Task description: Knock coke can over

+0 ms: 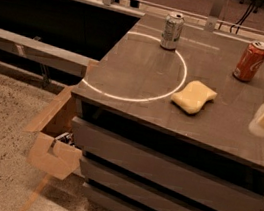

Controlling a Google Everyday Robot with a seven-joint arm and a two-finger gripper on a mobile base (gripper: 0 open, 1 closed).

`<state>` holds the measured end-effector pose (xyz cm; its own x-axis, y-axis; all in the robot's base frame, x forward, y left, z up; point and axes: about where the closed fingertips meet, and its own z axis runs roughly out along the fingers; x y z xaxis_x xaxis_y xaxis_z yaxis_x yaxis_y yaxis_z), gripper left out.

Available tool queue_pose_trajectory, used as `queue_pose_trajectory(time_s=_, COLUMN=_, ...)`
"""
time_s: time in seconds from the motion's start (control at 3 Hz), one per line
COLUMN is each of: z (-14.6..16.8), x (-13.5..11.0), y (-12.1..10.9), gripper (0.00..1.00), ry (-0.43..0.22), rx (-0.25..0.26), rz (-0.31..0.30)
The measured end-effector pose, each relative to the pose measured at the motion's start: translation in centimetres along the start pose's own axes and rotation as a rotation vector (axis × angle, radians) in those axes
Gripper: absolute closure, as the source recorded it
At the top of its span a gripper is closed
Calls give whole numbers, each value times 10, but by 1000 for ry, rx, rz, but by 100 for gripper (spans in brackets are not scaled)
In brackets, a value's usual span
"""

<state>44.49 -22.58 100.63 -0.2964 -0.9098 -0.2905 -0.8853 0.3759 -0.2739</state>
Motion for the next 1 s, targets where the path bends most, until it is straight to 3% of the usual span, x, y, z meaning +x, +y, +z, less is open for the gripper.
queue_pose_trajectory(time_s=0.33, z=10, x=46, y=-40, gripper=0, ry=-141, rx=45, rz=240)
queue_pose_trajectory(time_s=0.67, z=96, x=116, y=-37, gripper=0, ry=-256, rx=-10, rz=353)
queue_pose_trajectory(time_s=1.0, z=176, x=176, y=-35, gripper=0, ry=-414, rx=-1, rz=456)
